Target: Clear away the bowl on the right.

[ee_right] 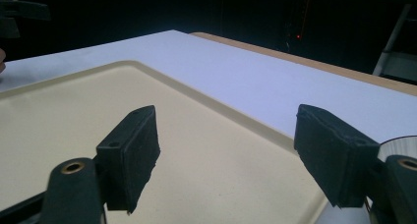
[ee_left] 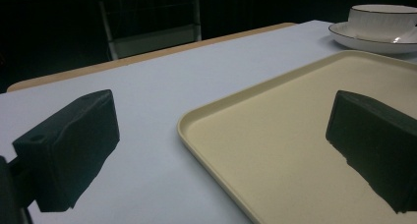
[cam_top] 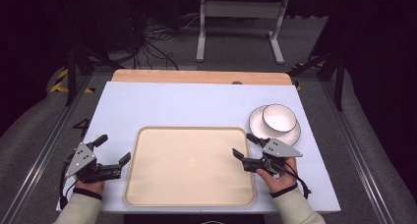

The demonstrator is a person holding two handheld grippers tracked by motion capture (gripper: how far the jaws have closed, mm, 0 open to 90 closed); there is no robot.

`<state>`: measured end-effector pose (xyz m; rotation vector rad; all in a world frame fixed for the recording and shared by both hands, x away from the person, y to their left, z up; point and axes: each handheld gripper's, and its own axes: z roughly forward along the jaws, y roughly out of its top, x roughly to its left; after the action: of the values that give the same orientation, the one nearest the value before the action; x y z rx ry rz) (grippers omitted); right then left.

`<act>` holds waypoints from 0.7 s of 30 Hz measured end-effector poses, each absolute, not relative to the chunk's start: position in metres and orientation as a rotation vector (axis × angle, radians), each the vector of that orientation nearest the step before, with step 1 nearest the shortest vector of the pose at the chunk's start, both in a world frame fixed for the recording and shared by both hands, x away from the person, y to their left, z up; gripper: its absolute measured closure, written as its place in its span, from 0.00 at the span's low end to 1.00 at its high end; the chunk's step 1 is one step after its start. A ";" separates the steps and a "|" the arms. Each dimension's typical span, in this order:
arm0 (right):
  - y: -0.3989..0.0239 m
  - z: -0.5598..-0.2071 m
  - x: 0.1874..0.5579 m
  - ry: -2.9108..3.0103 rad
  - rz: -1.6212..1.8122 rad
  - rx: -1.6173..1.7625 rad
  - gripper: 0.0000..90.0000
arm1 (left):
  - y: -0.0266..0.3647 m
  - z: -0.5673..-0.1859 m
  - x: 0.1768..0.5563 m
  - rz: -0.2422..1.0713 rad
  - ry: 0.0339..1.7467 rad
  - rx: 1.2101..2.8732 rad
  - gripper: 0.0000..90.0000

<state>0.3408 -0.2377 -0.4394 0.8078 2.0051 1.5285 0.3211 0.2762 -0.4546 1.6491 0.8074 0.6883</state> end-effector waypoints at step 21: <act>-0.237 -0.440 0.341 2.016 1.517 0.808 0.28 | 0.276 -0.455 0.321 0.690 0.802 1.652 0.00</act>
<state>0.3410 -0.2366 -0.4400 0.8079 2.0155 1.5173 0.3212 0.2760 -0.4547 1.6522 0.8025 0.6901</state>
